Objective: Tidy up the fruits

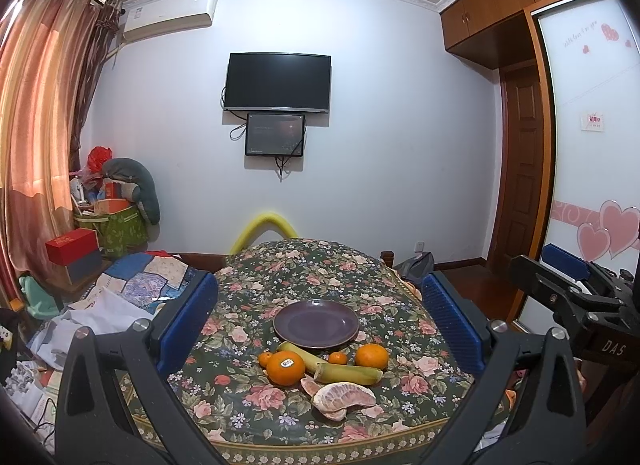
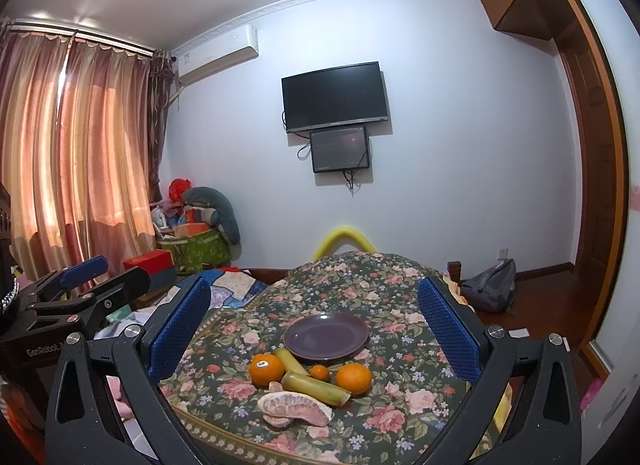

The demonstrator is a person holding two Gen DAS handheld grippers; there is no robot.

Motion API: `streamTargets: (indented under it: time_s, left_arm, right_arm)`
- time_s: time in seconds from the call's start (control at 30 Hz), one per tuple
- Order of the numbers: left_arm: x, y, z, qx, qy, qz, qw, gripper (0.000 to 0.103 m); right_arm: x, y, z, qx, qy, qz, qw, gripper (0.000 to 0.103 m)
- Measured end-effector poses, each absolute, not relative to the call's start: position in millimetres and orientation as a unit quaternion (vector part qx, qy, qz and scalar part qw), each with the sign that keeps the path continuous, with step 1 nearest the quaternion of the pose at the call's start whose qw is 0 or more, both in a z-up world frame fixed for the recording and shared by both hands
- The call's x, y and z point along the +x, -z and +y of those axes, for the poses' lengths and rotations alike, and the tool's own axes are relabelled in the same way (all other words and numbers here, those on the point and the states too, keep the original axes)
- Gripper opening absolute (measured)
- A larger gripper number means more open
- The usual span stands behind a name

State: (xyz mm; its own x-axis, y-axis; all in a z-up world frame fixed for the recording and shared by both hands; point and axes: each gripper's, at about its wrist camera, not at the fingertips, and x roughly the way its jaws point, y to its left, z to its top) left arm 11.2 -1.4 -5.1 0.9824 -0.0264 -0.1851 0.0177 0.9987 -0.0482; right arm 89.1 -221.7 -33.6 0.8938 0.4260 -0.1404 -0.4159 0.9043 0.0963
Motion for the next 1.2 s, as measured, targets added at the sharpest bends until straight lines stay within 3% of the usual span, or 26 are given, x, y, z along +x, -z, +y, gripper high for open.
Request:
streamTargets:
  time_s: [0.83,1.2]
  left_arm:
    - [26.3,11.5,7.1,-0.028,0.012,0.105,0.994,0.103]
    - [89.6,50.8,25.8,-0.039,0.014,0.190,0.981,0.103]
  right_arm:
    - [100.1,42.1,-217.1,0.025,-0.209,0.094,0.973,0.103]
    - [157.3,83.1,-213.3,0.003,-0.184,0.173,0.968,0.103]
